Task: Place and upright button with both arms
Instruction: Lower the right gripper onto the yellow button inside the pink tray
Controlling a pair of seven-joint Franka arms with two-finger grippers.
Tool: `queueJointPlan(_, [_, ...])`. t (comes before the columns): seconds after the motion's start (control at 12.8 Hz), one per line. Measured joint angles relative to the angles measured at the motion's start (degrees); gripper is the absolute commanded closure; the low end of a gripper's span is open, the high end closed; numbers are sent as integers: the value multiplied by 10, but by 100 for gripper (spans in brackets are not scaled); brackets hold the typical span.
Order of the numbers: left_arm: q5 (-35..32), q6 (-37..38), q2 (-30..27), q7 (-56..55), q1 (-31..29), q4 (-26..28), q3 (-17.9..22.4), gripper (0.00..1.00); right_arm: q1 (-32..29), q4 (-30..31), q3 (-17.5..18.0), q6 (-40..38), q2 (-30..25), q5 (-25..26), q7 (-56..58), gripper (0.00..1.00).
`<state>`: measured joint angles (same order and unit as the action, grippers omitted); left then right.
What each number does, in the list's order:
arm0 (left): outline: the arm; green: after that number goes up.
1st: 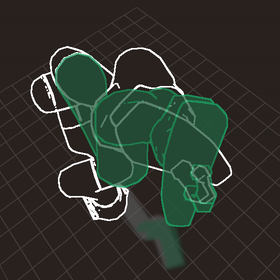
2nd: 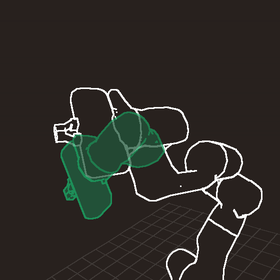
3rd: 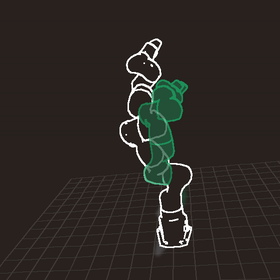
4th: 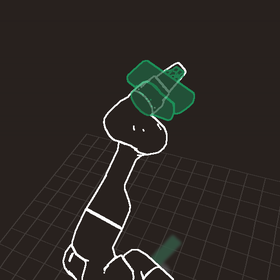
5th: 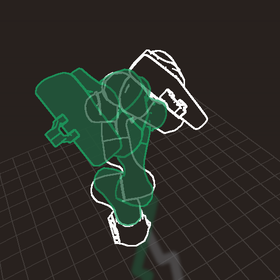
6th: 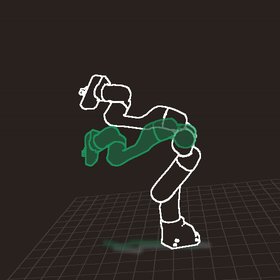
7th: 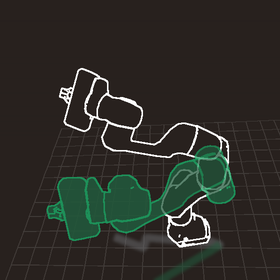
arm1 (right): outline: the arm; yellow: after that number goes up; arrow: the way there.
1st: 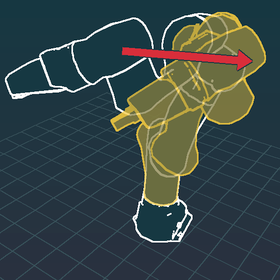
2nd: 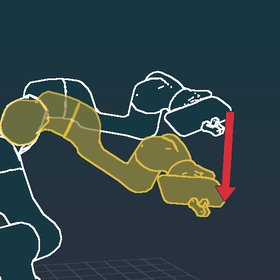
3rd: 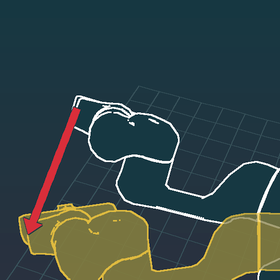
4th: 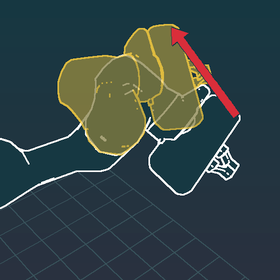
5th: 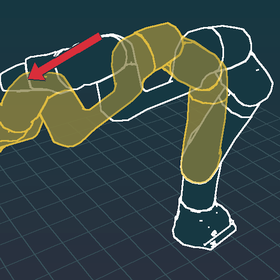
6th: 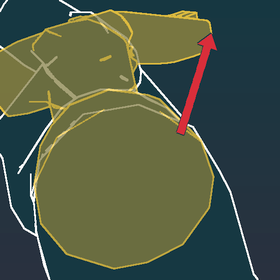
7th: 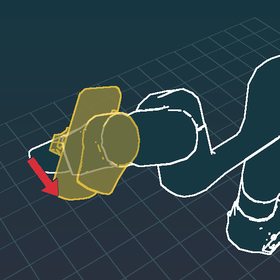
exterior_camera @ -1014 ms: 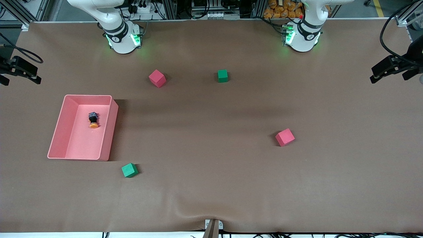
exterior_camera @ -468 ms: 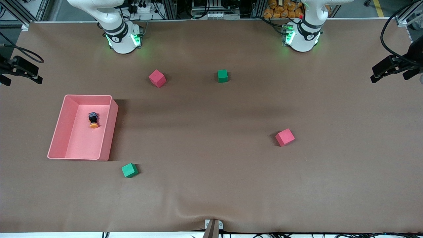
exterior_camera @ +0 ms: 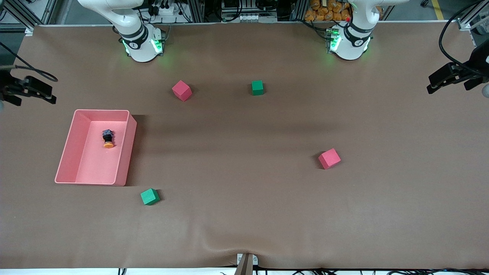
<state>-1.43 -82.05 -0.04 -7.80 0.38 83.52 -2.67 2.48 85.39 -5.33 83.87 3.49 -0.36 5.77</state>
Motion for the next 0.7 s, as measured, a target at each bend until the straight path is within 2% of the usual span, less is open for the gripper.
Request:
queueJointPlan(0.39, [0, 3, 0, 0, -7, 1, 0, 0, -7, 20, -1, -7, 85, 0, 2, 0])
queueJointPlan(0.7, [0, 3, 0, 0, -7, 3, -1, 0, -39, 141, -3, 106, 95, 0, 15, 0])
